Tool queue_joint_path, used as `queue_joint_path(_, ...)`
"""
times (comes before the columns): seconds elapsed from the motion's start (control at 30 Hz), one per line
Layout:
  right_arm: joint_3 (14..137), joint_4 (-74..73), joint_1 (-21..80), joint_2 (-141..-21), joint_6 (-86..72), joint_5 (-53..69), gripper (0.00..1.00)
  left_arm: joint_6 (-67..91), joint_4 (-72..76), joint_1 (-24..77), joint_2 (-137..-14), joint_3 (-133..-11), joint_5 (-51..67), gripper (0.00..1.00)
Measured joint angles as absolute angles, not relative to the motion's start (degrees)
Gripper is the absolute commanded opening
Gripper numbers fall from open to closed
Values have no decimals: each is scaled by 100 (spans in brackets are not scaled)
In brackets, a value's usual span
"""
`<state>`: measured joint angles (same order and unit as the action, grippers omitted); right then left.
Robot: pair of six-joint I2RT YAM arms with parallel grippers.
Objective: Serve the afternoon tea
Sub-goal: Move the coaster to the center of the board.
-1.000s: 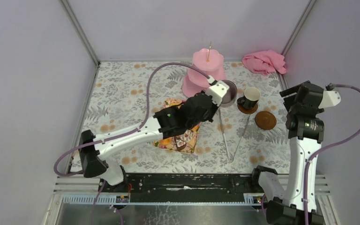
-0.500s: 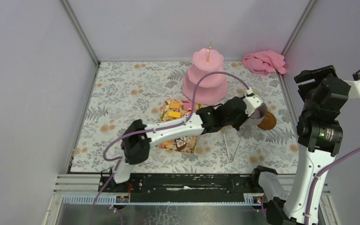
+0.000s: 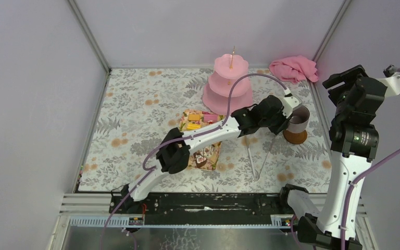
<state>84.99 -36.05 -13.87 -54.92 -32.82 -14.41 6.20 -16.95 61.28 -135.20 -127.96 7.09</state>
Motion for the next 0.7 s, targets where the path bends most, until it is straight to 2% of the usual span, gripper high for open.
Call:
queue_joint_path(0.3,8501,-3465,-1387,-5542,-3267,-1216,72,725,-1715,6108,-14208,-13345,928,0)
queue_joint_path(0.7,8184,-3124,-1387,-5616,-3210,-945,73,720,-1706,6139,-14794,-13447,891,0)
